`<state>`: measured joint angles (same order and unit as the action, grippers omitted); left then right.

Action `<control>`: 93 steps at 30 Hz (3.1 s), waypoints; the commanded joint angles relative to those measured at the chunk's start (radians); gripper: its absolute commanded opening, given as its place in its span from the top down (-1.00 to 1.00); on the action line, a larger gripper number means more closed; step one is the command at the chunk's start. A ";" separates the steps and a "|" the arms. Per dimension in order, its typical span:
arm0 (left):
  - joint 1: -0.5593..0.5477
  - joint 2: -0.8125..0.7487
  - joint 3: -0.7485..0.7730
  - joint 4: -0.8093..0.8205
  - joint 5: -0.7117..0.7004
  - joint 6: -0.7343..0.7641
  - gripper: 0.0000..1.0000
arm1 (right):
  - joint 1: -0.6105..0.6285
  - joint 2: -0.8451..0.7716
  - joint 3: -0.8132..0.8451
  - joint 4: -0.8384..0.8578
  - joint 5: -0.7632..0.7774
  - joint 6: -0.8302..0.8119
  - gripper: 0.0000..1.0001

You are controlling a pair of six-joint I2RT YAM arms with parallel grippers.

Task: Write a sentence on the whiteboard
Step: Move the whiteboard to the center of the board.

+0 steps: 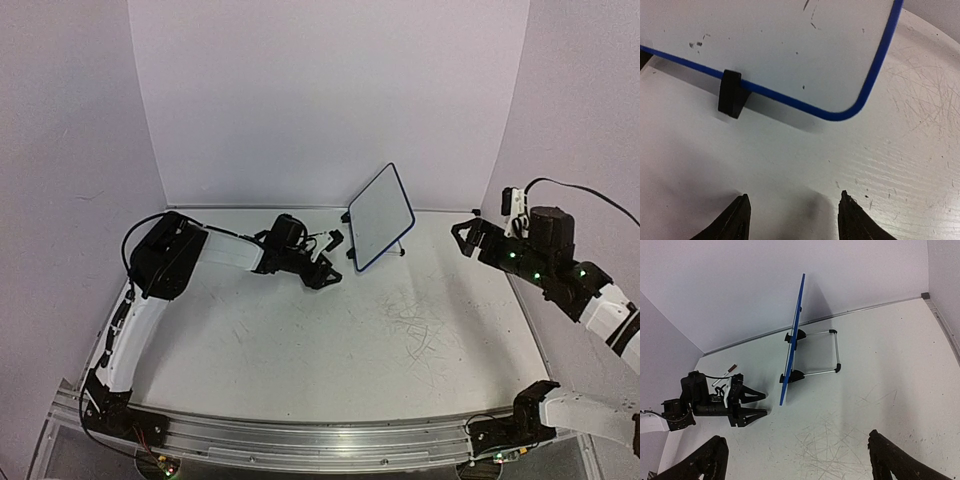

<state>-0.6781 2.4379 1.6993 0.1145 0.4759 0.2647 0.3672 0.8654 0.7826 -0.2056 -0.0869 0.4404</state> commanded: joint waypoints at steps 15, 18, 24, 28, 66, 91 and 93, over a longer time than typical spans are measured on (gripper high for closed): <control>-0.005 0.286 0.465 -0.073 0.038 0.300 -0.16 | 0.004 -0.087 0.073 -0.086 0.025 0.012 -0.96; -0.005 0.289 0.470 -0.077 0.050 0.344 -0.12 | 0.003 -0.096 0.075 -0.091 0.035 0.012 -0.97; -0.006 0.329 0.533 -0.077 0.025 0.375 -0.08 | 0.003 -0.081 0.083 -0.096 0.033 0.011 -0.97; -0.006 0.371 0.606 -0.076 0.020 0.371 -0.02 | 0.004 -0.070 0.100 -0.107 0.030 0.012 -0.97; -0.183 -0.021 0.116 -0.058 -0.278 -0.117 0.99 | 0.003 0.029 0.020 -0.069 -0.009 -0.009 -0.97; -0.465 -0.214 -0.111 0.013 -0.810 -0.780 0.28 | 0.025 0.065 -0.049 -0.098 0.263 0.094 -0.96; -0.466 -0.257 -0.152 0.027 -0.775 -0.768 0.20 | 0.025 0.068 -0.052 -0.092 0.229 0.082 -0.97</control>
<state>-1.1461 2.3222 1.6015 0.0701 -0.3297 -0.4977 0.3889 0.9579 0.7367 -0.3016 0.0969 0.5276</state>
